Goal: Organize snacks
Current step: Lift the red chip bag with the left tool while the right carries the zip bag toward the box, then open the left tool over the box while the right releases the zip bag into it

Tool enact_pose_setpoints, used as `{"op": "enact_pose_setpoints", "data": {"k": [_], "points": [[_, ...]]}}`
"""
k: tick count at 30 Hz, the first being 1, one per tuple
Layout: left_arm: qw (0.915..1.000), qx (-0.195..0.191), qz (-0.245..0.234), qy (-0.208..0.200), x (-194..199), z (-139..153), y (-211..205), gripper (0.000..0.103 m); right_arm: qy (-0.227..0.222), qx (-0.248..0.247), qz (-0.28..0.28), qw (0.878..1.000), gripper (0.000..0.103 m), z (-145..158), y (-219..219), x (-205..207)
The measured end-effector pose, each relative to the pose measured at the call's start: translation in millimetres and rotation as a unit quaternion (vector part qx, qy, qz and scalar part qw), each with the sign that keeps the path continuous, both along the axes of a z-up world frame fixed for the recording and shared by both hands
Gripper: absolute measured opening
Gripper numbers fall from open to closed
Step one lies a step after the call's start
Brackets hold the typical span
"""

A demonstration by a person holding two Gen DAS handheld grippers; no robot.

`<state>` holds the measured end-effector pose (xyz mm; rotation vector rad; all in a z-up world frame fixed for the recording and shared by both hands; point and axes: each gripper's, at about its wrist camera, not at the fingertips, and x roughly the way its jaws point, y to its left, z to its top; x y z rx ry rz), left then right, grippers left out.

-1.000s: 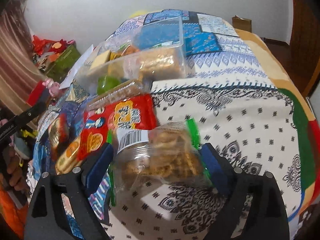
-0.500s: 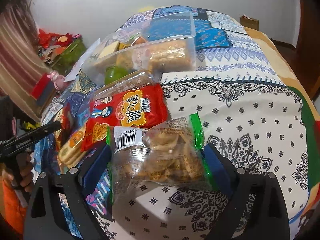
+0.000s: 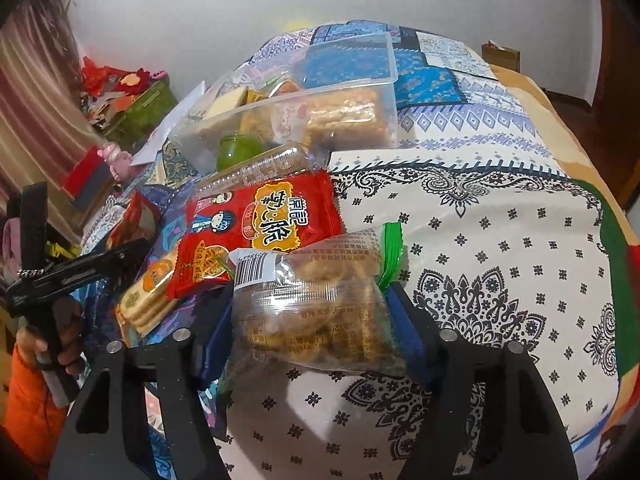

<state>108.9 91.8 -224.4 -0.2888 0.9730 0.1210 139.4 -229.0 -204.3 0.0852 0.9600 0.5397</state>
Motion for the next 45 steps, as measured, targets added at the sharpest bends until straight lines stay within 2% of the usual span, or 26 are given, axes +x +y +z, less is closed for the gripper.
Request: {"op": "enact_pose_setpoints", "data": {"k": [4,13,23,28,36,41,45], "points": [[0.9999,0.002,-0.002,-0.011,-3,5,2,0.049,-0.011,-0.006,-0.005,1.000,0.063,5,-2,-3],[0.9983,0.004,0.001,-0.058,-4,43,0,0.049,-0.047,0.004,-0.028,0.998,0.063,37,-14,2],[0.9900,0.018,-0.023,-0.138,28,107,-11,0.049,-0.124,0.020,-0.039,0.991,0.063,85,-4,37],[0.9861,0.029,-0.035,-0.160,57,125,-20,0.049,-0.150,0.028,-0.039,0.987,0.063,102,9,58],[0.9872,0.033,-0.034,-0.152,113,124,-25,0.049,-0.160,0.037,-0.031,0.986,0.063,108,35,103],[0.9898,0.032,-0.035,-0.135,148,111,-25,0.049,-0.149,0.032,-0.028,0.988,0.063,99,50,132],[0.9896,0.051,-0.039,-0.129,175,100,-27,0.049,-0.136,0.024,-0.023,0.990,0.063,88,62,152]]}}
